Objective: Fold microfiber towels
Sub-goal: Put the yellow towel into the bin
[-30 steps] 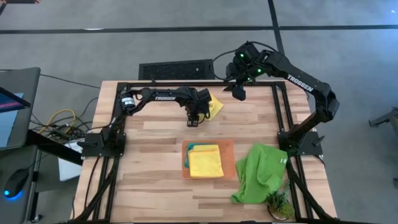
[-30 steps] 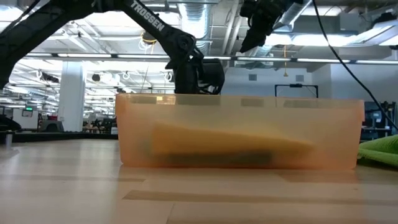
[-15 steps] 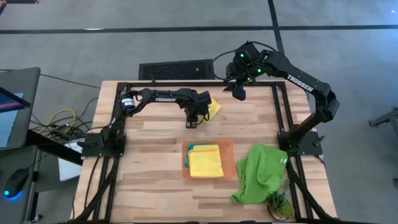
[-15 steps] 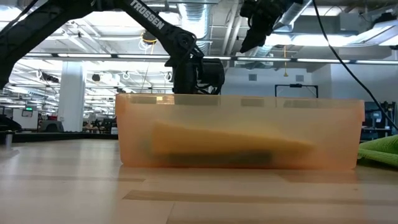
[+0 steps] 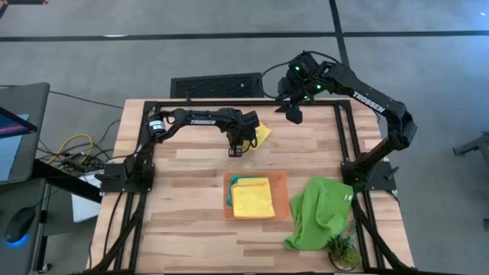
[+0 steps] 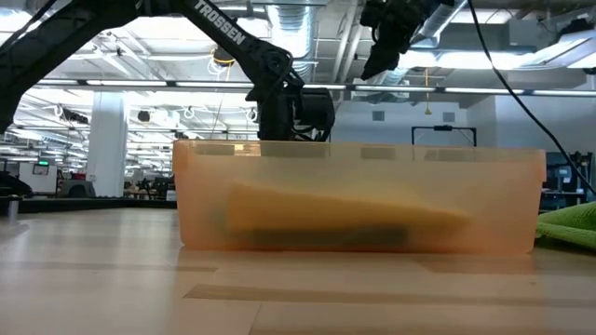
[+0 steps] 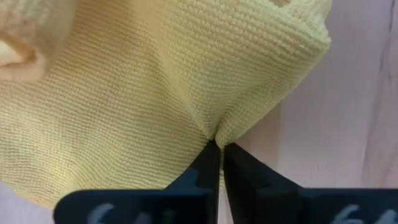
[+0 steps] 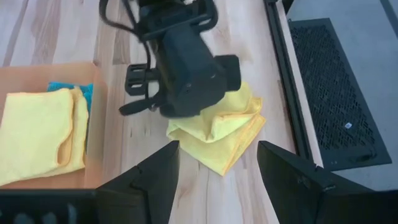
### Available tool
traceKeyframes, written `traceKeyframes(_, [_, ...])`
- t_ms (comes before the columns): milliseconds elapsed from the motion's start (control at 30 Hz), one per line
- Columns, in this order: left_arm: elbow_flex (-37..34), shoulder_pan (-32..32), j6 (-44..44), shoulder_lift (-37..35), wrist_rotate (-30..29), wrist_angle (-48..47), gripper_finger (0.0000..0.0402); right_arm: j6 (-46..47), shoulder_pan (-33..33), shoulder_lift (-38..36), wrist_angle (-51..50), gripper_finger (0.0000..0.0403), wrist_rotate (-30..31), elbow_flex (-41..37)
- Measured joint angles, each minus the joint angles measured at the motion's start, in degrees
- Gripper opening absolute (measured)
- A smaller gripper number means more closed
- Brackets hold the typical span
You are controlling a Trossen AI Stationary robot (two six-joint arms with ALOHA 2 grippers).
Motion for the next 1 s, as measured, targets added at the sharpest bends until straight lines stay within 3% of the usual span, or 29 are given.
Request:
traceKeyframes(300, [-0.24,2.55,-7.73,-4.04,8.81,-2.42,0.0001,-11.25,3.68,0.20,-7.85,0.0240,0.01,-1.00])
traceKeyframes(500, [-0.20,3.55,-11.03,-5.45,13.18,-2.94,0.0000,-11.31,7.89,0.19,-0.96,0.0240,0.69,-6.21])
traceKeyframes(767, [-0.14,3.48,-14.26,-5.49,16.87,-2.91,0.0000,-9.86,13.73,0.28,15.05,0.0240,7.12,-15.23])
traceKeyframes(1000, [1.25,3.48,-16.37,-5.49,16.95,-2.84,0.0000,-8.69,16.51,0.26,22.29,0.0240,7.25,-21.36])
